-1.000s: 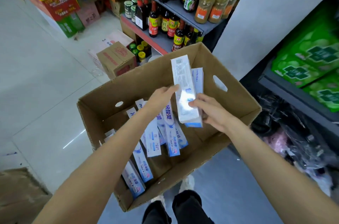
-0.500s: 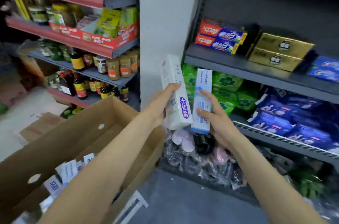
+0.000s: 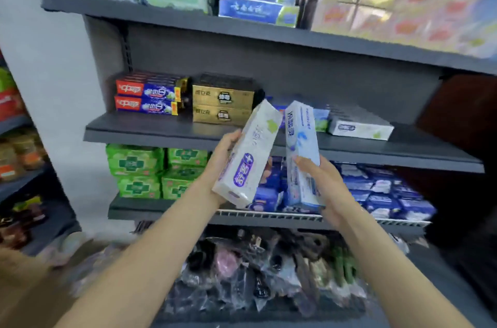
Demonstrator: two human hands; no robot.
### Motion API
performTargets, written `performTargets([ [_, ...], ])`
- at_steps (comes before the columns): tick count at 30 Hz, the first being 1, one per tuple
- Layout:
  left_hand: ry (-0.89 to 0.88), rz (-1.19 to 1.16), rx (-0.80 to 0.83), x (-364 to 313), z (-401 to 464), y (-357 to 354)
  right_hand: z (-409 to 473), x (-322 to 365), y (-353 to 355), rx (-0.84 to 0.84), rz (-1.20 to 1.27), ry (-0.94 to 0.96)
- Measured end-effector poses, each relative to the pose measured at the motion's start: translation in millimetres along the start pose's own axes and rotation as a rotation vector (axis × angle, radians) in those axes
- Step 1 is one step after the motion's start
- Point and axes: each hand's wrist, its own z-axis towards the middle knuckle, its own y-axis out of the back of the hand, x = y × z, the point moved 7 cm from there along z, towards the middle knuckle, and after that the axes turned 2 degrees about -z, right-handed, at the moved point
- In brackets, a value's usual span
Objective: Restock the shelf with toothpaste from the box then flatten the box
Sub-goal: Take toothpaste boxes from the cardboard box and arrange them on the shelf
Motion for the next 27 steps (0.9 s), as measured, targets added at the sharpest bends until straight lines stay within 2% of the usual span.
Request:
performTargets([
  [3,0.095,0.04,0.102,23.2,43.4,-37.7,10.9,5.3,51.3,-0.064,0.003,0.016],
  [6,0.108,0.053,0.164,43.0,89.9,-67.2,29.5,0.0,100.4,-0.141,0.02,-0.004],
  [9,0.069,0.09,0.111,54.5,144.2,-83.7,56.6,-8.0,145.6,-0.195,0.033,-0.033],
  [15,0.139,0.298,0.094,72.5,244.6,-126.8,124.5,-12.6,228.8,-0.298,0.103,-0.077],
  [17,0.069,0.492,0.039,70.9,280.4,-138.4,147.9,-10.2,257.4,-0.338,0.093,-0.087],
  [19,-0.082,0.786,0.012,62.3,310.6,-154.7,168.5,-6.5,284.0,-0.379,0.083,-0.073],
  [22,-0.275,1.282,0.065,56.2,343.0,-189.0,193.4,-2.5,318.7,-0.417,0.082,-0.036],
  [24,-0.315,1.556,0.072,59.6,361.8,-206.1,207.3,-3.1,339.9,-0.436,0.082,-0.023],
  [27,-0.288,1.765,0.096,70.0,388.9,-222.8,227.4,-7.7,368.9,-0.444,0.102,-0.017],
])
